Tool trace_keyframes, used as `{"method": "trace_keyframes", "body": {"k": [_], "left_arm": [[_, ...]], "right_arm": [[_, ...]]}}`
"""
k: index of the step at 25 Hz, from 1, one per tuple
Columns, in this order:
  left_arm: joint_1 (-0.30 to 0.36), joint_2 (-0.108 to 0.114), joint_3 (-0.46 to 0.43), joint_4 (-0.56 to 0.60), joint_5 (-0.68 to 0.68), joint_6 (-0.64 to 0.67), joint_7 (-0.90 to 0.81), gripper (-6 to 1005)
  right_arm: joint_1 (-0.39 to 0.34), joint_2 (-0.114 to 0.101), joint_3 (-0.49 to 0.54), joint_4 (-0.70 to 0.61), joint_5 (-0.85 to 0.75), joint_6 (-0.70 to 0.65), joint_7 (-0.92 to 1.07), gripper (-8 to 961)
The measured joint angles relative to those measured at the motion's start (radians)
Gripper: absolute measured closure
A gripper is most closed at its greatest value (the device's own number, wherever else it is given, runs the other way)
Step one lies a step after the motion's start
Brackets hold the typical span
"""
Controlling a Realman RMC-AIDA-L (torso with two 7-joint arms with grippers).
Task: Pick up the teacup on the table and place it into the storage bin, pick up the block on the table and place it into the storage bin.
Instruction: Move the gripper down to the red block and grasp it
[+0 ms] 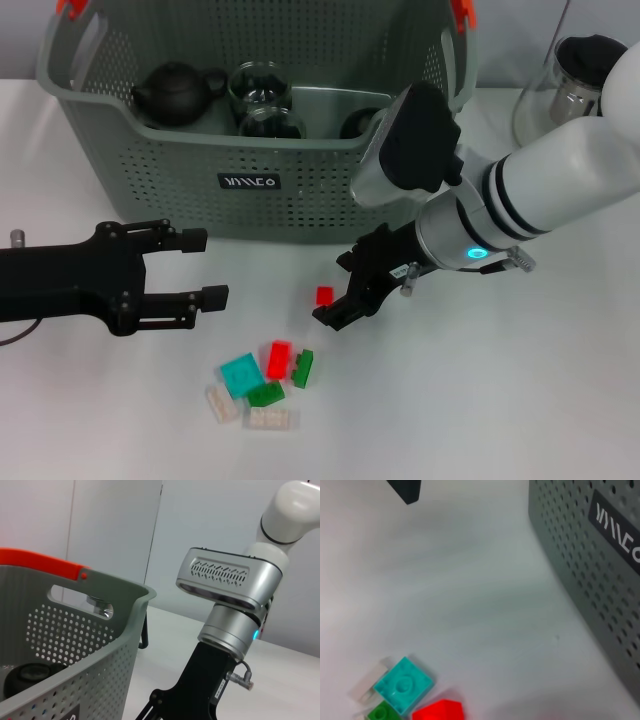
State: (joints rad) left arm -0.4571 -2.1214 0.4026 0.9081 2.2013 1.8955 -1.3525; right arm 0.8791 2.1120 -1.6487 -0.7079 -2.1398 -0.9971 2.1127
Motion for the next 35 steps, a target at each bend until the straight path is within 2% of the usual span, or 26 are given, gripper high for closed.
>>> {"method": "trace_keyframes", "body": {"k": [10, 13, 18, 35], "left_arm": [[0.000, 0.000, -0.002, -0.001, -0.001, -0.004, 0.001, 218], [0.000, 0.000, -0.002, -0.001, -0.001, -0.005, 0.001, 218], [0.000, 0.000, -0.002, -0.002, -0.001, -0.006, 0.001, 218], [0.002, 0.000, -0.002, -0.003, -0.002, -0.011, 0.002, 218]], "right_arm": [[0.017, 0.003, -0.104, 0.060, 0.079, 0.106, 0.000, 94], [0.019, 0.003, -0.115, 0.067, 0.092, 0.123, 0.000, 277], [0.021, 0.003, -0.117, 0.074, 0.097, 0.135, 0.000, 508], [0.023, 0.006, -0.155, 0.085, 0.114, 0.155, -0.001, 500]]}}
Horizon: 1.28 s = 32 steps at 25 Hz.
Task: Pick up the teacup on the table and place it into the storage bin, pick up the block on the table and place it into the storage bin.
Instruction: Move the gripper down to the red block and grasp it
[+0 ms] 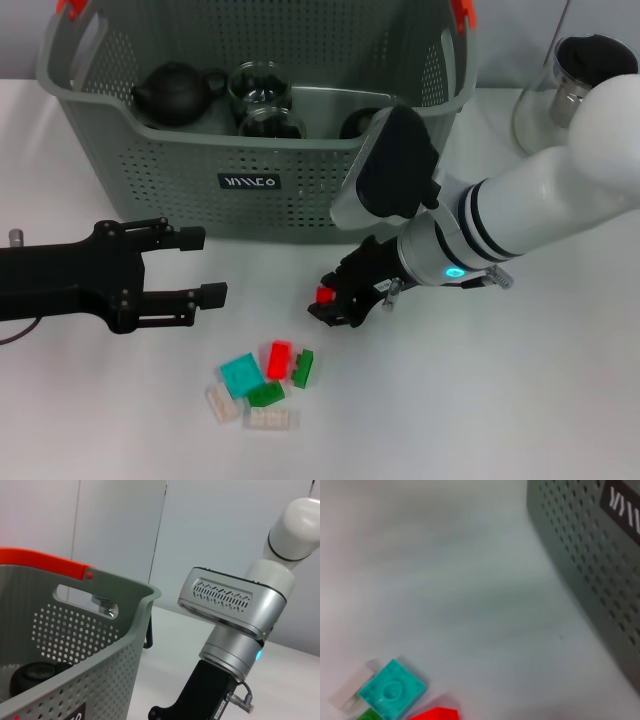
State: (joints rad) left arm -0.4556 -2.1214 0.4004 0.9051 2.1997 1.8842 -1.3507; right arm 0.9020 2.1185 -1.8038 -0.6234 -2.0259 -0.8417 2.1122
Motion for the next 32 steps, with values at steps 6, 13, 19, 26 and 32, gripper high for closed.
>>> {"method": "trace_keyframes", "body": {"k": [6, 13, 19, 26, 32], "left_arm": [[0.000, 0.000, 0.000, 0.000, 0.000, -0.002, 0.001, 217], [0.002, -0.001, 0.000, 0.000, 0.001, -0.002, 0.001, 217], [0.001, -0.002, 0.000, 0.000, 0.000, -0.002, 0.001, 218], [0.000, -0.001, 0.000, 0.000, -0.002, -0.002, 0.001, 218], [-0.001, 0.000, 0.000, 0.000, -0.003, -0.002, 0.001, 217]], "right_arm": [[0.000, 0.000, -0.012, 0.002, 0.013, 0.003, 0.000, 534], [0.000, 0.000, -0.013, 0.011, 0.013, 0.006, 0.000, 655], [0.001, 0.000, -0.013, 0.013, 0.013, 0.008, -0.003, 651], [0.003, 0.000, -0.013, 0.013, 0.013, 0.008, -0.005, 664], [0.004, 0.000, -0.016, 0.013, 0.020, 0.005, -0.001, 714]]}}
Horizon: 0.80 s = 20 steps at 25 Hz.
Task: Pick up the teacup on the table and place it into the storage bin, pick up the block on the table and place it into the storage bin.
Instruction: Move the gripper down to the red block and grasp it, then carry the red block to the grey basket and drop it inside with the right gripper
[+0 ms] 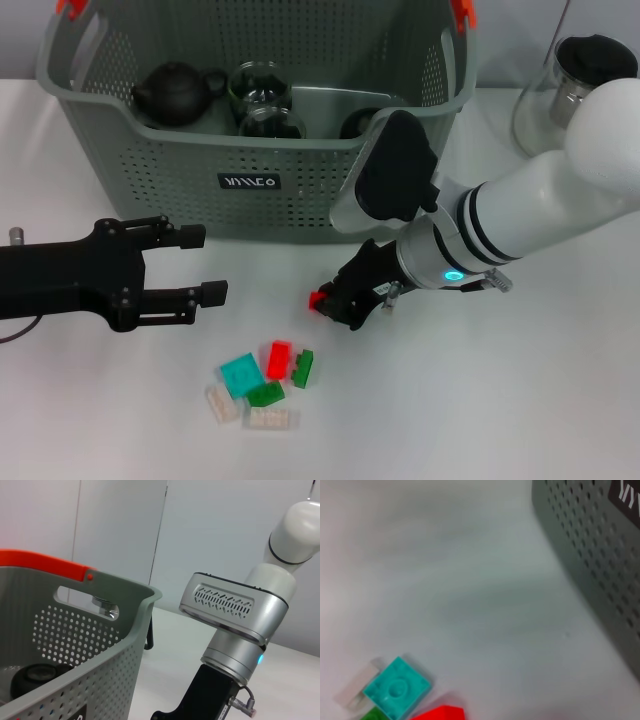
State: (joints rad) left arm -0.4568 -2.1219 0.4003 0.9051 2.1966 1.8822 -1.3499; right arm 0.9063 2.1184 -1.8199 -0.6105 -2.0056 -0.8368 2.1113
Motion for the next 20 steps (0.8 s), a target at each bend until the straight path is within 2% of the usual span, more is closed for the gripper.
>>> {"method": "trace_keyframes", "body": {"k": [3, 8, 12, 17, 20], "left_arm": [[0.000, 0.000, 0.000, 0.000, 0.000, 0.000, 0.000, 217], [0.001, 0.000, -0.001, 0.001, -0.001, 0.000, 0.000, 218], [0.002, 0.000, -0.003, 0.002, -0.002, 0.000, 0.000, 218], [0.004, 0.000, -0.020, 0.002, -0.003, -0.001, -0.001, 217], [0.004, 0.001, -0.028, 0.002, -0.003, -0.002, -0.004, 217]], "right_arm": [[-0.001, -0.004, 0.000, -0.004, 0.022, -0.008, 0.000, 739], [-0.014, -0.015, 0.011, -0.031, 0.040, -0.036, -0.007, 840], [-0.022, -0.021, 0.032, -0.045, 0.033, -0.068, -0.014, 840], [-0.096, -0.030, 0.105, -0.164, -0.025, -0.153, -0.018, 840], [-0.147, -0.030, 0.183, -0.261, -0.068, -0.258, -0.023, 841]]}}
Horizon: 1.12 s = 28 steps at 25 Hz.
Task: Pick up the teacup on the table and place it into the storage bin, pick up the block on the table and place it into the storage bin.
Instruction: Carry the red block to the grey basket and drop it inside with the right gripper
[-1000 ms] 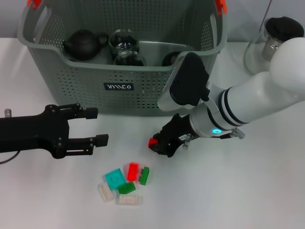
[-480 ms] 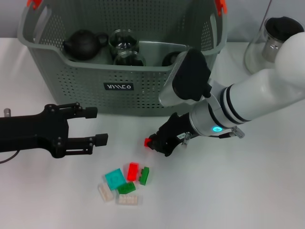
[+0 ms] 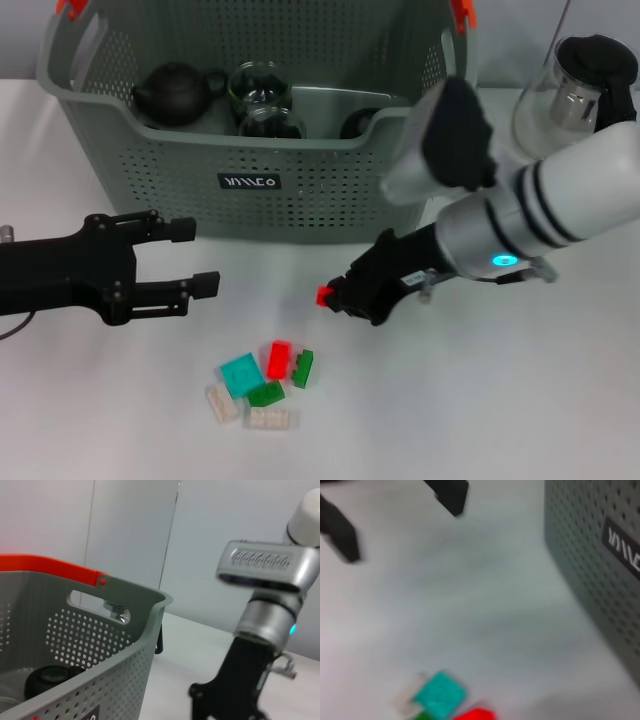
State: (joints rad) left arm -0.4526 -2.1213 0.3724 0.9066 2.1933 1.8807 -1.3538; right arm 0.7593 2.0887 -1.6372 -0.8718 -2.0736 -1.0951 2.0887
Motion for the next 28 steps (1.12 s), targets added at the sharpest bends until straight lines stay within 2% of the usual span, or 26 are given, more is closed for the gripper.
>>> {"method": "trace_keyframes", "body": {"k": [4, 7, 10, 13, 17, 22, 24, 28], "left_arm": [[0.002, 0.001, -0.010, 0.000, 0.000, 0.000, -0.001, 218], [0.002, 0.001, -0.017, -0.001, -0.001, 0.000, -0.001, 218], [0.002, 0.001, -0.021, -0.002, -0.002, 0.000, 0.000, 218], [0.002, 0.001, -0.028, -0.002, -0.002, 0.000, 0.002, 217], [-0.001, 0.001, -0.029, -0.002, -0.004, 0.001, 0.003, 218], [-0.003, 0.001, -0.024, -0.002, -0.004, 0.000, 0.004, 218], [-0.004, 0.001, -0.021, -0.002, -0.004, 0.000, 0.004, 218], [-0.004, 0.002, -0.020, -0.002, -0.004, 0.000, 0.001, 218]], "right_arm": [[-0.059, 0.002, 0.106, -0.160, -0.017, -0.199, 0.002, 841], [-0.070, 0.008, 0.190, -0.267, -0.007, -0.333, 0.019, 841], [-0.048, 0.009, 0.272, -0.375, 0.016, -0.415, 0.054, 840], [0.000, 0.003, 0.343, -0.420, 0.015, -0.427, 0.073, 840], [0.149, -0.018, 0.482, -0.338, -0.046, -0.375, 0.076, 833], [0.275, -0.032, 0.549, -0.175, -0.218, -0.218, 0.093, 824], [0.303, -0.033, 0.561, -0.127, -0.282, -0.164, 0.095, 821], [0.308, -0.031, 0.559, -0.105, -0.324, -0.119, 0.100, 814]]}}
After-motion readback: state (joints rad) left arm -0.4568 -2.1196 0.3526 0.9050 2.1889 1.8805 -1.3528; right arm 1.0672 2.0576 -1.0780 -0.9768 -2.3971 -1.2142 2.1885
